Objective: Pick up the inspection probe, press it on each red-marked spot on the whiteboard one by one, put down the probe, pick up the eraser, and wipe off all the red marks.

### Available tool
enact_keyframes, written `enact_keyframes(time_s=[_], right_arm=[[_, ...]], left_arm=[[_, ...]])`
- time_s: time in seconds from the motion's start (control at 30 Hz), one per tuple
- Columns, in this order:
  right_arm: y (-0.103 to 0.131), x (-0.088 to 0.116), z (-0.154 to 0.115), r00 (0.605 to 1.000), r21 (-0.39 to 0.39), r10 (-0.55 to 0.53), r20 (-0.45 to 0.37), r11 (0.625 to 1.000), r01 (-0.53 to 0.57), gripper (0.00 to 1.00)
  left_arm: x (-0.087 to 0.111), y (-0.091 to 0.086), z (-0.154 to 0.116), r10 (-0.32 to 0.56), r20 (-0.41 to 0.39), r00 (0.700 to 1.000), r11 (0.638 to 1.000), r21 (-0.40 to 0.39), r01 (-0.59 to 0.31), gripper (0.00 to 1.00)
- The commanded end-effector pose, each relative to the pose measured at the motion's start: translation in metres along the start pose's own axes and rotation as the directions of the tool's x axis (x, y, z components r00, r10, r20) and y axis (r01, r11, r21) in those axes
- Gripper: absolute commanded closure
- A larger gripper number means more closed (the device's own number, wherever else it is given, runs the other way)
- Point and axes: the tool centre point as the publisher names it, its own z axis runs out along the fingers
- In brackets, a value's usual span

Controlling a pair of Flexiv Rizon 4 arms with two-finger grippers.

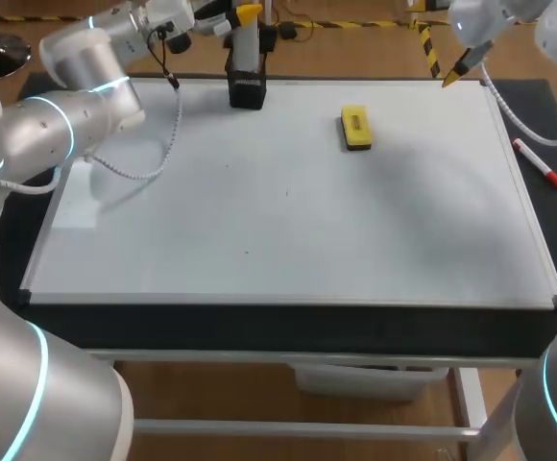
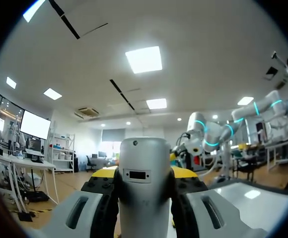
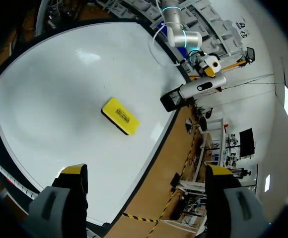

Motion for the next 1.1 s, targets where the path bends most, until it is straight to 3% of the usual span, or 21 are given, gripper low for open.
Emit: enact_keyframes(time_s=[0.03, 0.5, 1.1], right_arm=[[-0.001, -0.001, -0.001, 1.0, -0.001, -0.003, -0.004, 1.0, 0.003, 0.0], [-0.001, -0.001, -0.001, 1.0, -0.001, -0.003, -0.004, 1.0, 0.003, 0.0], [-0.001, -0.001, -0.001, 1.0, -0.001, -0.003, -0.004, 1.0, 0.003, 0.0]], left_arm=[[-0.011, 0.009, 0.0, 0.015, -0.525, 0.851, 1.0, 0.013, -0.009, 1.0], [-0.02, 0.03, -0.004, -0.005, -0.533, 0.846, 1.0, -0.004, 0.003, 1.0], [-0.016, 0.061, -0.005, -0.074, -0.524, 0.848, 0.997, -0.05, 0.056, 1.0]])
